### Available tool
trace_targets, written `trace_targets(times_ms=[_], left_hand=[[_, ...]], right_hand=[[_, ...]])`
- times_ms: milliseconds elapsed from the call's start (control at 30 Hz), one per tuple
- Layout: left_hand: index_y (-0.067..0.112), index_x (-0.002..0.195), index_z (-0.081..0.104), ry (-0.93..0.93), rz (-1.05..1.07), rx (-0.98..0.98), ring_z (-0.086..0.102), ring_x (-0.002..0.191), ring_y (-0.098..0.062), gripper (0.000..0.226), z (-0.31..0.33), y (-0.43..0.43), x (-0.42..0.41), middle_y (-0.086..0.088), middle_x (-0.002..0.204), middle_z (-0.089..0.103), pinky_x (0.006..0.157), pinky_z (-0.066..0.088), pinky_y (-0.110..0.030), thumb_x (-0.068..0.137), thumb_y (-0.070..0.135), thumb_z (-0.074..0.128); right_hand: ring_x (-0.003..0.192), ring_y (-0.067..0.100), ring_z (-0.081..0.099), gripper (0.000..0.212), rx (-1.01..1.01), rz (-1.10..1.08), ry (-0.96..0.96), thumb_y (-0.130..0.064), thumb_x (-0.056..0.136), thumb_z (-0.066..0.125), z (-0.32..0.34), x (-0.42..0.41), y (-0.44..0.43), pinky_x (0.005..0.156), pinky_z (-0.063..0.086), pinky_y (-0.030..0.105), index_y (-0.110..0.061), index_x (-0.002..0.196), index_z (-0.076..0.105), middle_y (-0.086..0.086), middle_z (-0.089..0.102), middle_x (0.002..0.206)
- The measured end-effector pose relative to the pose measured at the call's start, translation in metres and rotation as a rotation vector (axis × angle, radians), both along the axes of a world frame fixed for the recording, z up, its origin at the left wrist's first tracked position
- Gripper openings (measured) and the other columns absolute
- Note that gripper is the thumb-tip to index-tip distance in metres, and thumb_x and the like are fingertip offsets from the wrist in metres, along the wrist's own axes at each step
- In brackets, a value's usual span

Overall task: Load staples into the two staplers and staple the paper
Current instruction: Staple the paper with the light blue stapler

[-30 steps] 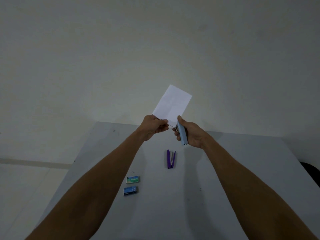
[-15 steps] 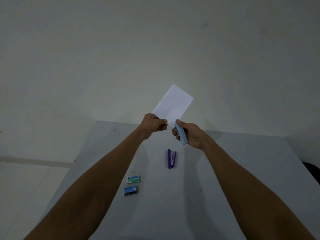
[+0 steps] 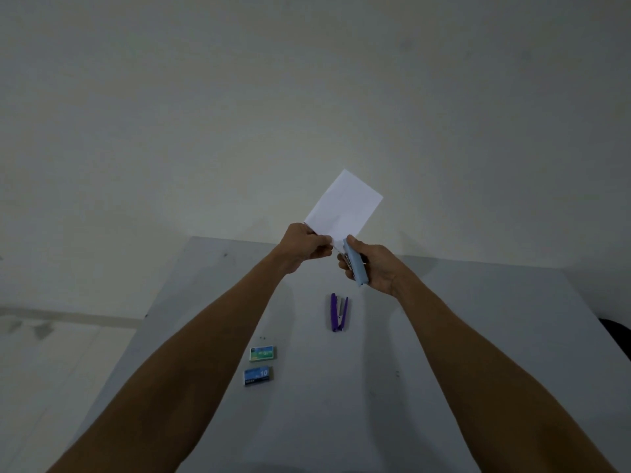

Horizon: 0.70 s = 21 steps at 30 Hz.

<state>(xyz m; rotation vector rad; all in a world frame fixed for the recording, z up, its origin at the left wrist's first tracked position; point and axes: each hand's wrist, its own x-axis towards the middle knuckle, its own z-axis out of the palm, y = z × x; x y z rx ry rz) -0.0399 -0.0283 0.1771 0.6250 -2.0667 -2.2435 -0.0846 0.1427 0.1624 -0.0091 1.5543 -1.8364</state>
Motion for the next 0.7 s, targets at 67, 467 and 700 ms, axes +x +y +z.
trace_targets(times_ms=[67,467,700], left_hand=[[-0.013,0.109,0.06,0.002,0.023,0.003,0.064,0.064,-0.021,0.027,-0.001,0.001,-0.001,-0.017,0.088,0.065,0.061,0.061,-0.025,0.084,-0.004,0.066],[-0.016,0.106,0.06,-0.008,0.028,-0.023,0.063,0.063,-0.021,0.026,-0.002,0.001,-0.007,-0.022,0.089,0.065,0.063,0.061,-0.027,0.083,-0.004,0.066],[-0.014,0.103,0.063,-0.022,0.001,-0.091,0.064,0.063,-0.02,0.023,-0.009,0.0,-0.01,-0.015,0.079,0.065,0.063,0.061,-0.026,0.083,-0.003,0.067]], right_hand=[[0.075,0.019,0.064,0.038,-0.024,-0.008,-0.02,-0.039,0.09,0.062,0.0,-0.001,0.0,0.059,0.057,0.027,-0.004,0.105,0.062,0.01,0.067,0.089],[0.074,0.019,0.065,0.04,-0.011,-0.004,-0.03,-0.04,0.088,0.064,-0.006,-0.009,-0.001,0.06,0.056,0.027,-0.005,0.107,0.062,0.01,0.068,0.089],[0.072,0.018,0.064,0.038,-0.023,-0.008,-0.049,-0.037,0.09,0.062,-0.012,-0.012,-0.007,0.06,0.056,0.027,-0.003,0.106,0.062,0.01,0.067,0.086]])
